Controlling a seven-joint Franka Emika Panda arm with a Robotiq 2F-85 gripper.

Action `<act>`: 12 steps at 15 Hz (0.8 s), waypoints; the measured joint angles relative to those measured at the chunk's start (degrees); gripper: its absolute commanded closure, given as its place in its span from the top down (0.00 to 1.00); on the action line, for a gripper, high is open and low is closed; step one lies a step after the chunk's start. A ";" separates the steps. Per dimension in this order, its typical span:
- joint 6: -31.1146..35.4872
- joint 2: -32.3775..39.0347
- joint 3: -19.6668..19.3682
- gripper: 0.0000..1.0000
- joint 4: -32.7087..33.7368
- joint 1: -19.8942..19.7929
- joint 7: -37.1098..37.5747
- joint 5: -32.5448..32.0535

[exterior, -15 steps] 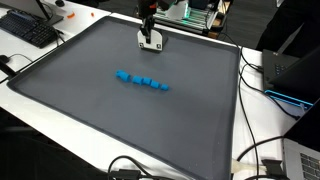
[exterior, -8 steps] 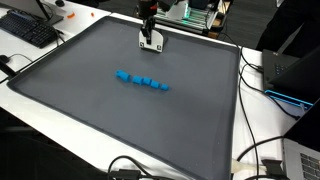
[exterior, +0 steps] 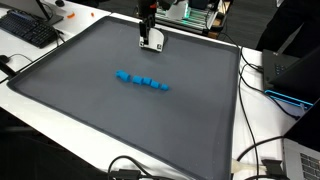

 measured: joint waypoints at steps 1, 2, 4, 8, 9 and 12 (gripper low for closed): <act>-0.44 -0.52 -0.09 1.00 0.09 -0.09 0.13 -0.64; -0.99 -1.08 -0.13 1.00 0.19 -0.23 0.32 -1.28; -2.60 -2.27 -0.13 1.00 0.53 -0.38 0.23 -1.63; -6.45 -4.88 -0.08 1.00 1.44 -0.71 0.14 -3.26; -7.92 -5.64 -0.06 1.00 1.77 -0.81 0.06 -3.82; -12.96 -7.84 0.07 1.00 3.06 -1.03 -0.38 -4.60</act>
